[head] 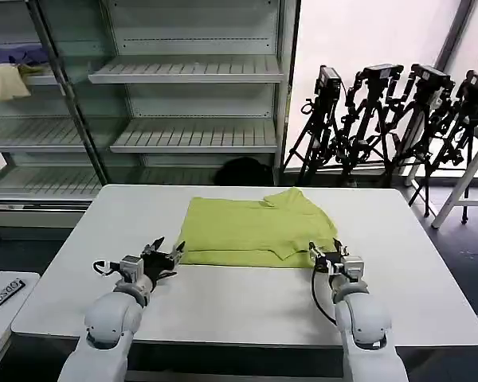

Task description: Fold and organize the clothes.

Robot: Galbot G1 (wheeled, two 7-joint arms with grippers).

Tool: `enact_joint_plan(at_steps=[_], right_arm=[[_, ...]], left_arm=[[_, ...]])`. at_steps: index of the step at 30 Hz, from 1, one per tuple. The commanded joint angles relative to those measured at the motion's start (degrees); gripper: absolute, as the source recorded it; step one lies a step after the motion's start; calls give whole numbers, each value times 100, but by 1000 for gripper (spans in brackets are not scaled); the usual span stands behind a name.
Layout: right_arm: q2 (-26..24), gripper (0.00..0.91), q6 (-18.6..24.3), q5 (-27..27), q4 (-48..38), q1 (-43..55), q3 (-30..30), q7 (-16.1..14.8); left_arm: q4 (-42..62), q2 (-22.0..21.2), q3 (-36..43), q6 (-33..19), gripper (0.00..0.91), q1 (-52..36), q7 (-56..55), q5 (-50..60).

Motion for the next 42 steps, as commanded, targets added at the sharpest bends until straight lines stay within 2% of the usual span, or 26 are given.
enact_joint_plan(at_steps=[1,42], right_arm=[[-89,907,2,316,531,-532,124,-21],[-47,907,0,287,715,-641,121,-9]], left_arm=[[-302,-12,-93,27,907,410,11,-9],[-691,-49,-217,23,907,697,60,-143]])
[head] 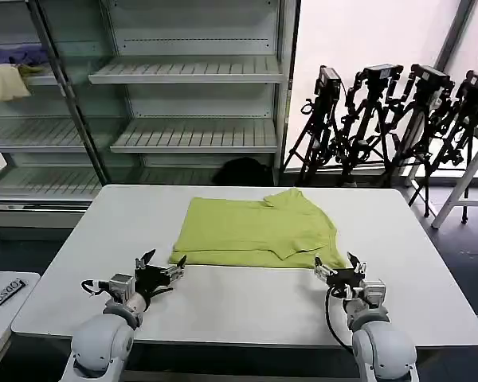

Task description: Fold and organize the clothes.

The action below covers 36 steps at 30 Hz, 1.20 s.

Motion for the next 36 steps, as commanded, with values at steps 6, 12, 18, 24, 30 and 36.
enact_joint_plan(at_steps=[6,12,18,24,30,36], right_arm=[[-29,907,3,23,31,-46,51,-20],[-25,907,6,38,-7,-43,91,-50],[-72,907,4,54,-57,12,157,-58],[-52,907,12,130,-255,-19,271,-73],[-67,907,16,203,-437,13,310,-69],[-58,907,20,242,-611,78,362,-52]], left_arm=[[-20,-21,12,9,907,7,-4,12],[-3,-35,1,9,907,-7,-3,15],[53,-43,12,8,907,-63,-3,37],[107,-58,50,5,907,-54,-4,148],[163,-77,44,-8,907,-82,1,151],[241,-102,64,-18,907,-115,0,151]])
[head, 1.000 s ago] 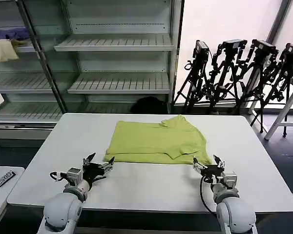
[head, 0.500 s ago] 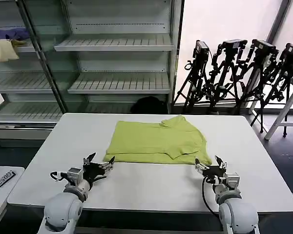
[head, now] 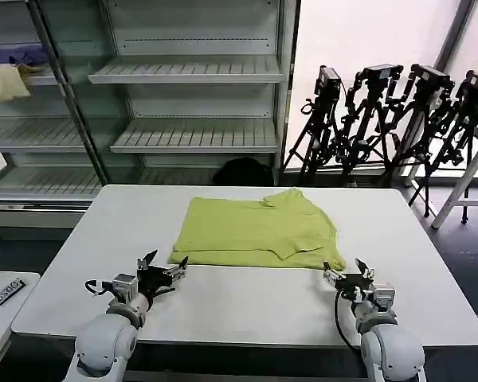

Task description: Fold and organize the clothes.

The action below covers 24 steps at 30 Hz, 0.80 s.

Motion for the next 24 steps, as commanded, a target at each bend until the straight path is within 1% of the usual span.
enact_joint_plan(at_steps=[1,2,4,9,10,11,12,16,18,19,20,24], right_arm=[[-14,907,4,35,-226,23,17,-3],[-9,907,4,30,-255,28,14,-6],[1,816,6,21,-329,50,2,0],[46,756,7,6,-399,100,-26,-3],[50,715,7,-1,-415,115,-30,-2],[53,695,6,-12,-433,126,-35,3],[56,625,7,-21,-450,138,-37,4],[58,524,6,-26,-477,160,-42,-1],[55,403,7,-28,-466,160,-42,-9],[51,373,6,-33,-461,159,-47,-12],[50,322,7,-35,-451,159,-53,-18],[68,302,6,-80,-455,186,-70,-35]], left_arm=[[105,-10,16,-20,907,-21,2,27],[120,-11,17,-22,907,-29,1,33],[208,-17,16,-34,907,-50,-5,29],[325,-14,-1,-127,907,-43,6,-74],[334,-15,-2,-128,907,-43,7,-94],[347,-18,0,-128,907,-49,8,-115],[356,-19,3,-129,907,-53,8,-117],[361,-32,31,-129,907,-77,12,-115],[367,-35,42,-117,907,-85,9,-109],[379,-35,49,-109,907,-87,9,-105],[400,-33,50,-109,907,-89,14,-106],[431,-26,48,-97,907,-73,42,-253]])
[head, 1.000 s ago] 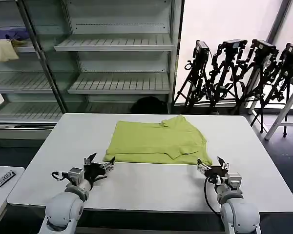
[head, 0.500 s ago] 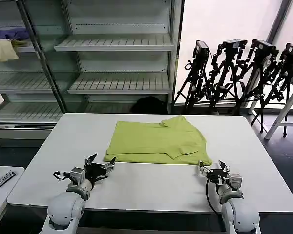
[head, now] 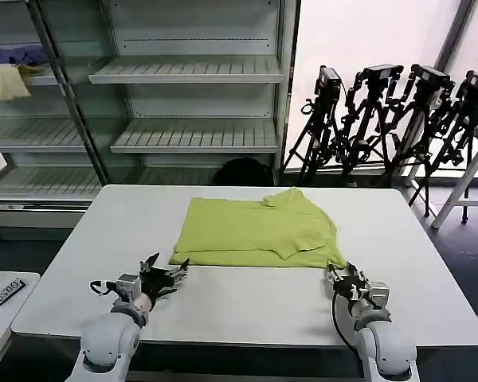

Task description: Fold and organize the clothes.

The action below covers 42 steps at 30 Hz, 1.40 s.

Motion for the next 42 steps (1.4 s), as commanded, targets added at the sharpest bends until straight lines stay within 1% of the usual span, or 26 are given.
enact_joint_plan(at_steps=[1,4,6,7,8,9,10,11,12,13,14,15,16,27,34,38,42], right_arm=[[14,292,-9,-31,-55,23,-2,-7],[19,282,-9,-75,-40,33,-21,-13],[23,252,-9,-87,-31,36,-23,-18],[22,242,-10,-90,-33,39,-23,-20],[22,222,-9,-92,-33,42,-23,-25],[21,222,-9,-94,-33,44,-22,-31],[18,212,-9,-95,-30,43,-21,-34],[17,181,-8,-94,-28,43,-22,-38],[18,161,-9,-93,-17,36,-22,-44],[21,121,-9,-93,-11,31,-24,-45],[23,50,-9,-93,-4,27,-29,-45],[27,10,-8,-91,6,21,-31,-49],[31,0,-9,-91,12,18,-32,-55],[40,0,-12,-28,210,-92,-54,-98],[76,0,-16,43,540,-324,-117,-93],[70,0,-17,75,851,-691,-188,-71],[76,0,-13,189,1209,-1235,-262,-31]], left_arm=[[64,7,0,11,907,21,44,-189],[47,13,32,45,907,55,77,-223],[89,7,45,56,776,50,76,-221],[102,2,51,67,675,45,82,-229],[115,-1,57,65,524,46,111,-232],[122,-1,69,61,453,45,126,-230],[126,-2,86,60,282,41,134,-230],[148,-6,101,59,101,28,129,-223],[164,-16,115,58,50,13,126,-212],[187,-20,131,59,20,0,124,-180],[216,-25,150,60,10,-23,108,-94],[246,-27,170,70,10,-55,67,-38],[257,-36,172,104,10,-74,58,-26],[73,38,181,58,0,-35,-73,43],[-210,127,108,-46,0,181,-5,81],[-443,168,17,-41,0,403,33,75],[-908,306,-154,-11,0,856,110,58]])
